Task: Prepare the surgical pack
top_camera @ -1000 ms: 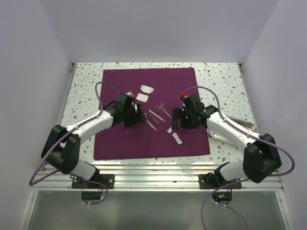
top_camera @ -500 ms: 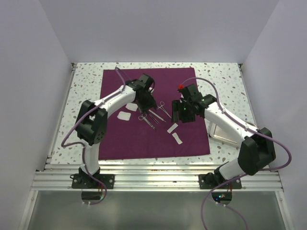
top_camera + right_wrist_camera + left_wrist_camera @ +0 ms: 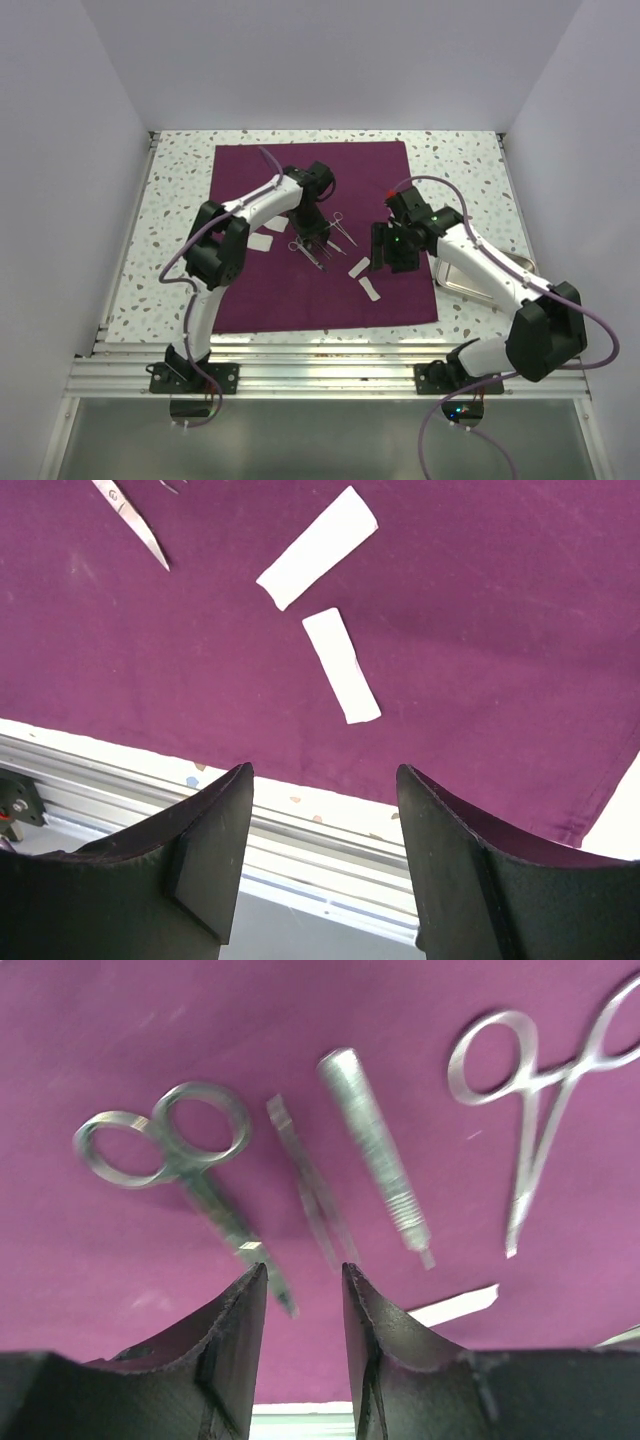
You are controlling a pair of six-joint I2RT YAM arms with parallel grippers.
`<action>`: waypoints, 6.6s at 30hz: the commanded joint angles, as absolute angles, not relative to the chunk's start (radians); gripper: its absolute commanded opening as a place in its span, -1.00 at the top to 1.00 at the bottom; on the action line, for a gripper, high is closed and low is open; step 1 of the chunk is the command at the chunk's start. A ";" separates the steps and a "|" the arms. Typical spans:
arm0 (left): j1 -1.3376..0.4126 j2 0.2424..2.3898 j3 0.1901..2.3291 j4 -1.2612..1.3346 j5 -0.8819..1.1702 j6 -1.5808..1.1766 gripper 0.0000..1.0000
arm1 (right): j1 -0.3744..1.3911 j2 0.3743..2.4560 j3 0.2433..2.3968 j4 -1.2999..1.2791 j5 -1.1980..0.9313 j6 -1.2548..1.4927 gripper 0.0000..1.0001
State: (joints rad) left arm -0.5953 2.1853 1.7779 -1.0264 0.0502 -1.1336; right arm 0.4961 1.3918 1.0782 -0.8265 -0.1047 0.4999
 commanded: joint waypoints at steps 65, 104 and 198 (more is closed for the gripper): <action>-0.563 1.718 1.310 -0.439 0.746 -0.483 1.00 | 0.397 1.661 1.246 -0.474 -0.592 0.850 -0.13; -0.473 1.511 1.160 -0.518 0.270 -0.433 -0.03 | -0.264 1.425 1.032 -0.900 -0.172 1.012 1.00; -0.571 2.286 1.816 -1.226 -0.063 -1.204 0.33 | 0.268 1.514 1.269 -0.928 0.002 0.457 -0.13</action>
State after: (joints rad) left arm -0.5777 2.2608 1.8206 -1.1946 -0.0582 -1.1790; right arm 0.2638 1.5490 1.2575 -0.9421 0.0086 0.4767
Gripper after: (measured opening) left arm 0.331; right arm 0.564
